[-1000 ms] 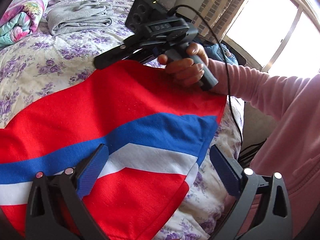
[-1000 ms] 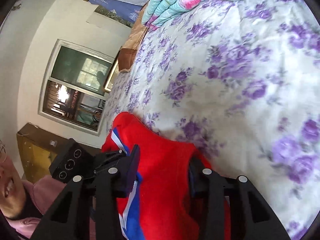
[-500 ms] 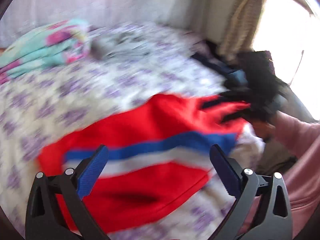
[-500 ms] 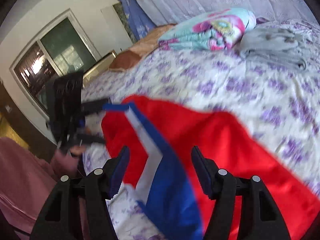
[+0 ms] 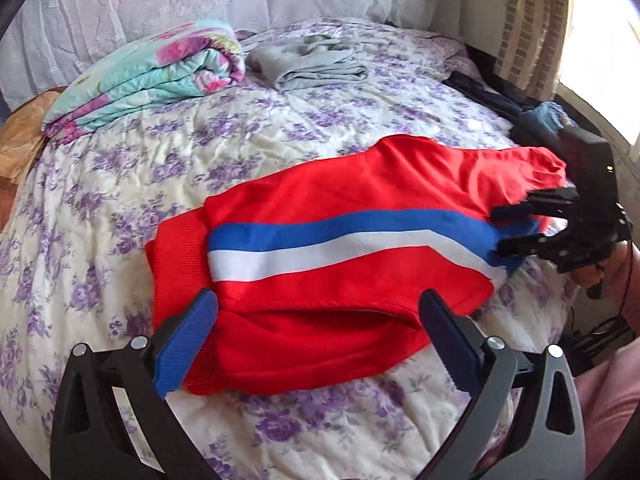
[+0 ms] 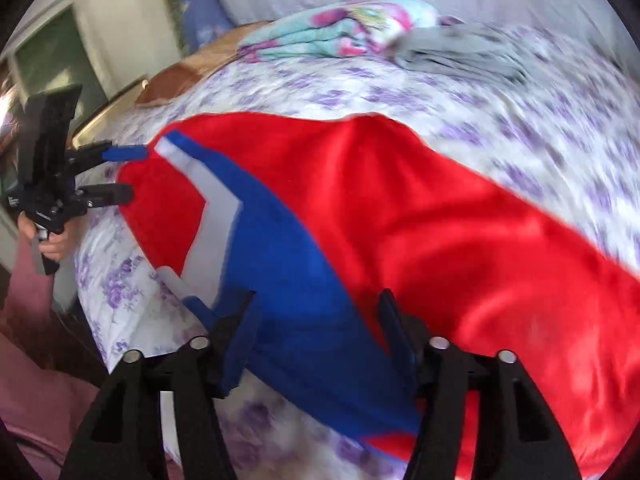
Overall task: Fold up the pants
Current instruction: 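Lower the red cuff onto the folded pants with the right tool and open it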
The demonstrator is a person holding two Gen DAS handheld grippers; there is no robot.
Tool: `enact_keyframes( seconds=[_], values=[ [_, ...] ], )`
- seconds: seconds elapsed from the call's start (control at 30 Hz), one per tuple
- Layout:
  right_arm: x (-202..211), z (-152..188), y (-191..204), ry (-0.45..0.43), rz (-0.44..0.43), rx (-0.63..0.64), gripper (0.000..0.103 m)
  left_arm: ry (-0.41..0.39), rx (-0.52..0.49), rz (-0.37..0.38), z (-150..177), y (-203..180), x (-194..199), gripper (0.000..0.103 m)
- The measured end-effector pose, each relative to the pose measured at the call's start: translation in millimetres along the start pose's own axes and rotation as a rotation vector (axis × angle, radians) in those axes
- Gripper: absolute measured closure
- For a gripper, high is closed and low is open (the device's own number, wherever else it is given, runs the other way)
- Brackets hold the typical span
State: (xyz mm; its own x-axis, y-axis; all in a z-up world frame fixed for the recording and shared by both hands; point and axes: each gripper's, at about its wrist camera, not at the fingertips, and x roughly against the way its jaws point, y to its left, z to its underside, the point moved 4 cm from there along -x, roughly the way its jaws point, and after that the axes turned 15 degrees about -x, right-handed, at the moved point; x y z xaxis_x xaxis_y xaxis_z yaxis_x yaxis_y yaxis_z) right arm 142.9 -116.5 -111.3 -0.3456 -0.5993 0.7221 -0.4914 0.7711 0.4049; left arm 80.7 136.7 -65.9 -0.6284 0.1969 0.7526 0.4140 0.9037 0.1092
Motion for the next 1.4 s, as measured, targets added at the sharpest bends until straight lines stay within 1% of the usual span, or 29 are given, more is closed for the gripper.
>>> enact_keyframes(
  seconds=[0.07,0.1,0.17,0.23,0.27,0.3,0.4,0.47,0.53,0.57,0.6,0.67,0.7,0.73,0.8,0.87,0.9,0.93,0.97,1.0,1.03,1.13,1.2,1.23,1.27,1.3,1.33,1.37,1.4],
  values=[
    [24.5,-1.9,-11.9,-0.055,-0.036,-0.085,0.044,-0.019,0.007,0.006,-4.9,-2.2,7.9,0.005],
    [45.1,-4.1,-23.7,-0.122,-0.034,-0.128,0.043,-0.049,0.002,0.029,-9.9,-6.7,15.3,0.005],
    [75.5,-5.2,-47.9,-0.227,0.031,-0.181,0.043,-0.1,-0.013,0.06,-20.2,-16.2,23.4,0.005],
    [107.1,-0.6,-77.4,-0.323,0.104,-0.254,0.043,-0.13,-0.039,0.081,-32.2,-29.9,25.4,0.005],
    [123.7,2.6,-94.7,-0.369,0.129,-0.304,0.043,-0.141,-0.053,0.096,-39.8,-38.6,23.0,0.005],
    [142.0,6.4,-117.4,-0.419,0.168,-0.382,0.043,-0.148,-0.058,0.111,-45.6,-45.3,19.8,0.005],
    [175.7,21.9,-171.0,-0.515,0.235,-0.568,0.042,-0.153,-0.045,0.185,-62.8,-68.9,-0.1,0.005],
    [187.0,33.5,-196.6,-0.53,0.245,-0.659,0.042,-0.133,-0.026,0.228,-72.2,-82.8,-19.6,0.005],
    [191.2,44.3,-217.9,-0.544,0.228,-0.736,0.042,-0.096,-0.016,0.237,-78.2,-93.4,-40.6,0.004],
    [188.3,46.5,-222.0,-0.543,0.22,-0.752,0.045,-0.073,-0.008,0.237,-80.0,-97.5,-52.5,0.004],
    [186.7,47.5,-225.7,-0.542,0.22,-0.756,0.05,-0.045,0.007,0.234,-79.2,-98.4,-63.8,0.004],
    [182.8,44.4,-231.5,-0.539,0.28,-0.733,0.051,0.012,0.044,0.233,-76.9,-99.8,-84.3,0.005],
    [181.9,45.1,-232.3,-0.535,0.31,-0.731,0.052,0.016,0.053,0.226,-75.9,-98.8,-88.3,0.005],
    [178.6,43.7,-239.2,-0.525,0.317,-0.732,0.053,0.012,0.053,0.22,-75.4,-99.4,-89.7,0.005],
    [169.6,35.7,-251.3,-0.495,0.297,-0.743,0.054,0.0,0.042,0.208,-74.8,-102.1,-88.7,0.004],
    [165.8,28.7,-256.9,-0.487,0.285,-0.735,0.054,-0.002,0.038,0.199,-73.3,-103.2,-89.0,0.004],
    [164.5,23.6,-258.0,-0.481,0.292,-0.72,0.058,-0.004,0.034,0.194,-72.8,-103.4,-89.0,0.004],
    [164.0,17.3,-257.2,-0.482,0.322,-0.698,0.065,-0.004,0.03,0.188,-72.8,-103.3,-89.3,0.004],
    [164.7,12.2,-254.4,-0.487,0.346,-0.665,0.084,-0.004,0.022,0.179,-73.5,-103.7,-88.9,0.004],
    [169.2,7.9,-249.5,-0.505,0.367,-0.62,0.095,-0.005,0.017,0.171,-73.4,-104.6,-88.8,0.004],
    [175.2,5.5,-246.0,-0.526,0.365,-0.593,0.095,-0.006,0.011,0.163,-73.6,-104.9,-89.5,0.004],
    [193.9,4.9,-237.1,-0.627,0.303,-0.539,0.096,-0.021,0.001,0.144,-73.1,-106.7,-87.3,0.004],
    [193.1,10.4,-243.5,-0.648,0.302,-0.55,0.096,-0.04,0.014,0.139,-72.2,-103.9,-84.4,0.004],
    [184.0,15.4,-256.8,-0.613,0.322,-0.592,0.095,-0.044,0.023,0.141,-71.8,-102.1,-84.0,0.004],
    [173.1,20.4,-270.6,-0.56,0.337,-0.644,0.092,-0.046,0.035,0.149,-71.6,-100.0,-84.0,0.004],
    [163.3,25.8,-282.2,-0.514,0.335,-0.691,0.088,-0.046,0.038,0.154,-72.0,-99.4,-84.6,0.004],
    [160.5,30.7,-289.6,-0.505,0.304,-0.725,0.087,-0.046,0.039,0.157,-72.1,-99.1,-84.8,0.004],
    [165.6,31.8,-289.9,-0.507,0.29,-0.738,0.074,-0.044,0.035,0.154,-72.0,-99.4,-85.1,0.004],
    [173.6,31.7,-287.7,-0.51,0.32,-0.745,0.055,-0.04,0.03,0.149,-72.1,-100.1,-85.8,0.004]
  ],
)
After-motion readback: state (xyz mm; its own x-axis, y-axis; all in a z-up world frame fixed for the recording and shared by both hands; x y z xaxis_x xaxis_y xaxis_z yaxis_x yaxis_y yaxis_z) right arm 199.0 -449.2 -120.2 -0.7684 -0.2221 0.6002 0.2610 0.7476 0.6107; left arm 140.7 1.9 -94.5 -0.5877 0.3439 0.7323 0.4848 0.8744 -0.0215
